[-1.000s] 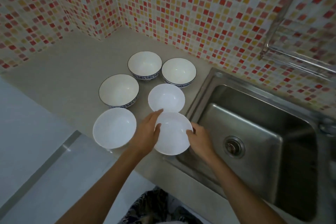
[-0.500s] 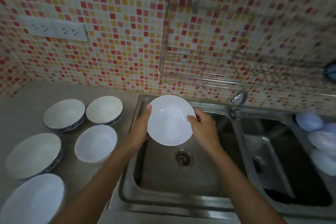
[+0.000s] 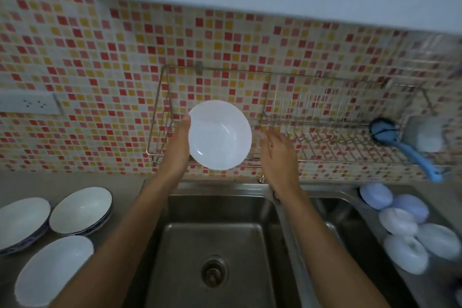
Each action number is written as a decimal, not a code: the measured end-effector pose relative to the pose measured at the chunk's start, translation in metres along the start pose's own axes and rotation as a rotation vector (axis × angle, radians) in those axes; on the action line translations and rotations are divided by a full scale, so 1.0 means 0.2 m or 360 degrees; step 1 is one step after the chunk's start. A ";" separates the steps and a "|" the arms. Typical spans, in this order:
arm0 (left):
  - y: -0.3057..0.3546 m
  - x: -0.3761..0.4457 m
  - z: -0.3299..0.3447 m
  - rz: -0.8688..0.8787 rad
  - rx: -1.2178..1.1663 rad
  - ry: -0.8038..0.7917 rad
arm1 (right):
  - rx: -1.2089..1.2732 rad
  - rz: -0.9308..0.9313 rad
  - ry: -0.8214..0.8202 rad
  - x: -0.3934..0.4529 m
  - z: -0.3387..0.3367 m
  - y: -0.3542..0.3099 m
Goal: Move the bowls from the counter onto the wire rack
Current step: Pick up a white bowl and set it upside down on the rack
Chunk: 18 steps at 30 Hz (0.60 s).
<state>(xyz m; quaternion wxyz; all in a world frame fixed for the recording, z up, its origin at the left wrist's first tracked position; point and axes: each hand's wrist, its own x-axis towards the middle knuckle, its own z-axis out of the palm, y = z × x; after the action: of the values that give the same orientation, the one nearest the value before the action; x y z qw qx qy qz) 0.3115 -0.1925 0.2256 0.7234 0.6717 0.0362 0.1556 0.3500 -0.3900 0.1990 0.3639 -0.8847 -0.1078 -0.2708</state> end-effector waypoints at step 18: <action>-0.24 0.39 0.36 0.0906 0.1933 -0.0532 | -0.0740 -0.0012 -0.0421 0.04 0.15 0.25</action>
<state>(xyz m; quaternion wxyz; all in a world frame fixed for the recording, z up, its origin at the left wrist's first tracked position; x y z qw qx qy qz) 0.4138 -0.2431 0.1979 0.1458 0.9562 -0.1728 0.1860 0.3873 -0.4034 0.1560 0.1327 -0.9718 -0.0925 -0.1716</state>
